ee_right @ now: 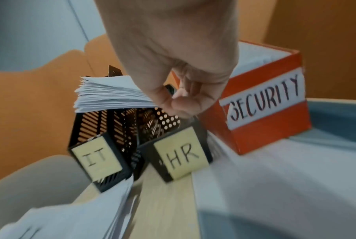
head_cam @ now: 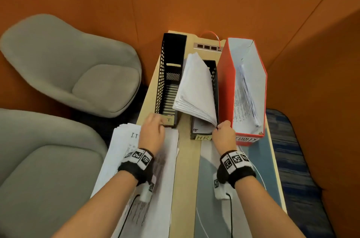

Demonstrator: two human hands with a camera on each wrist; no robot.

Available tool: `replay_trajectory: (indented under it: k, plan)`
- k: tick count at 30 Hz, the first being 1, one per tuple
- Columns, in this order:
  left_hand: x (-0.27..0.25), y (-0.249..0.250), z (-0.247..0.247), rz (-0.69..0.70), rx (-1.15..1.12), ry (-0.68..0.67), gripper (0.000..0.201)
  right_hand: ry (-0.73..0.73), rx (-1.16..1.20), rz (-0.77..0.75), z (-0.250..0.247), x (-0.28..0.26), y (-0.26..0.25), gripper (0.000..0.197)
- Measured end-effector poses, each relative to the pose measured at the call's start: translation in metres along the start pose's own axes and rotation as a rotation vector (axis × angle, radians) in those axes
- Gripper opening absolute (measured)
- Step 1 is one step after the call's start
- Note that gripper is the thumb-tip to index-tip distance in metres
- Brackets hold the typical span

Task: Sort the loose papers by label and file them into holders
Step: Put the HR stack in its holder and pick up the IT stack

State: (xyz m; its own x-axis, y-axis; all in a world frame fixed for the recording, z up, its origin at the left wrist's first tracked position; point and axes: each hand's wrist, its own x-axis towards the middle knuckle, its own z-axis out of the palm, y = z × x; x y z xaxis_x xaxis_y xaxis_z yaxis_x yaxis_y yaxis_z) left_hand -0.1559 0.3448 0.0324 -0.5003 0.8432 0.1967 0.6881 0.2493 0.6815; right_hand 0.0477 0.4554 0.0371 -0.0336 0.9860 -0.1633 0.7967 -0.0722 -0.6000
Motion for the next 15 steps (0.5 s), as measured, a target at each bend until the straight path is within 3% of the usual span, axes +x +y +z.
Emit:
replay_trajectory:
  k: [2, 3, 4, 6, 8, 10, 12, 15]
  plan:
    - [-0.014, -0.047, -0.028, -0.401, 0.016, 0.229, 0.029, -0.102, 0.049, 0.043, 0.006, -0.015, 0.010, 0.007]
    - [-0.021, -0.068, -0.042, -0.639, 0.063, 0.228, 0.040, -0.220, 0.079, 0.055, 0.011, -0.024, 0.012, 0.012]
    - [-0.030, -0.089, -0.051, -0.860, 0.073, 0.138, 0.053, -0.377, 0.089, 0.071, 0.020, -0.034, 0.015, 0.018]
    - [-0.049, -0.125, -0.057, -1.073, -0.051, -0.114, 0.068, -0.660, 0.027, 0.103, 0.042, -0.057, 0.019, 0.016]
    - [-0.064, -0.154, -0.048, -1.040, -0.225, -0.378, 0.074, -0.803, 0.067, 0.203, 0.071, -0.076, 0.025, 0.046]
    - [-0.076, -0.177, -0.031, -0.917, -0.213, -0.482, 0.091, -0.831, 0.142, 0.233, 0.096, -0.090, 0.026, 0.070]
    - [-0.088, -0.158, -0.029, -0.841, -0.169, -0.440, 0.077, -0.812, 0.104, 0.178, 0.107, -0.101, 0.019, 0.083]
    - [-0.120, -0.120, -0.040, -0.705, -0.133, -0.270, 0.029, -0.858, 0.090, 0.177, 0.113, -0.117, 0.018, 0.090]
